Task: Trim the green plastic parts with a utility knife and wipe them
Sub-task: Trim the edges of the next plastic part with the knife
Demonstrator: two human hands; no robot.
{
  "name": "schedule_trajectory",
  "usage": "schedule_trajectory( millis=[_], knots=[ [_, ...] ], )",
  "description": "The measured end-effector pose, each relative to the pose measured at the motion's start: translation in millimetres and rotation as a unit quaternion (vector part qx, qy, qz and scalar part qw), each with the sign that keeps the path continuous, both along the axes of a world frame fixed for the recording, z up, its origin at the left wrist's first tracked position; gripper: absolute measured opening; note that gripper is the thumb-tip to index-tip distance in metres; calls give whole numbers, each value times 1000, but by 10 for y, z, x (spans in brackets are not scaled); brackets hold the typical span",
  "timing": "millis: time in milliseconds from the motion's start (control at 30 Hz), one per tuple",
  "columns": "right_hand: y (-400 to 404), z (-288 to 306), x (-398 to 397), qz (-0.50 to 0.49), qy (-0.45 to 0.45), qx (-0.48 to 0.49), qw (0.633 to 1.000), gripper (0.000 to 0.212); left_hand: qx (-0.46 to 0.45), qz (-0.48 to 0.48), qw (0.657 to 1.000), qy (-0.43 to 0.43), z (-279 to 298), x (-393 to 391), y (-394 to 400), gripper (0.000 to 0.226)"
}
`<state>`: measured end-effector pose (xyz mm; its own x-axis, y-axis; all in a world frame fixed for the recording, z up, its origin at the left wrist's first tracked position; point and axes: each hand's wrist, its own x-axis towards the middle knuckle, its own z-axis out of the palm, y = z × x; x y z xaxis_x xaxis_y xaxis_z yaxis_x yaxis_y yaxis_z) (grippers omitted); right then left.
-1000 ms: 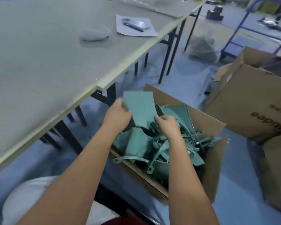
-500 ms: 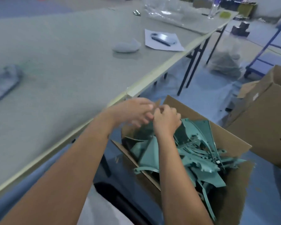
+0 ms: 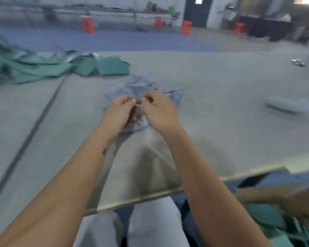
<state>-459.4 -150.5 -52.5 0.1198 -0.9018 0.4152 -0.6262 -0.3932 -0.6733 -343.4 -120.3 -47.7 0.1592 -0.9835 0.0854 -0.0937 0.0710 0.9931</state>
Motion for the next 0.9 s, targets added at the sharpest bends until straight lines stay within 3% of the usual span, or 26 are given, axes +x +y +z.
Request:
schedule_trajectory(
  millis=[200, 267, 333, 367, 433, 533, 600, 667, 733, 833, 900],
  knots=[
    [-185, -81, 878, 63, 145, 63, 985, 37, 32, 134, 990, -12, -114, 893, 50, 18],
    [-256, -141, 886, 75, 211, 42, 974, 24, 61, 160, 985, -32, -203, 1115, 18, 21],
    [-367, -92, 834, 69, 207, 24, 976, 19, 73, 185, 979, -40, -299, 1243, -49, 24],
    [-458, -30, 778, 42, 156, 32, 986, 21, 73, 198, 977, -41, -343, 1273, -87, 25],
    [-647, 178, 588, -48, -30, 51, 997, 19, 77, 218, 971, -63, -419, 1281, -176, 25],
    [-867, 495, 198, -159, -276, -30, 947, 5, 104, 252, 937, -217, -520, 1252, -238, 20],
    [-933, 621, 56, -186, -331, -91, 921, 9, 103, 254, 907, -321, -570, 1212, -252, 19],
    [-940, 596, 60, -245, -256, -104, 929, 30, 90, 233, 890, -381, -597, 1175, -266, 16],
    [-879, 432, 164, -301, -81, -112, 944, 43, 79, 219, 886, -400, -602, 1165, -269, 18],
    [-746, 78, 432, -93, 164, -3, 982, 32, 76, 223, 901, -363, -594, 1186, -228, 20],
    [-645, -110, 557, 0, 325, 95, 941, 27, 72, 221, 927, -296, -585, 1189, -187, 21]
  ],
)
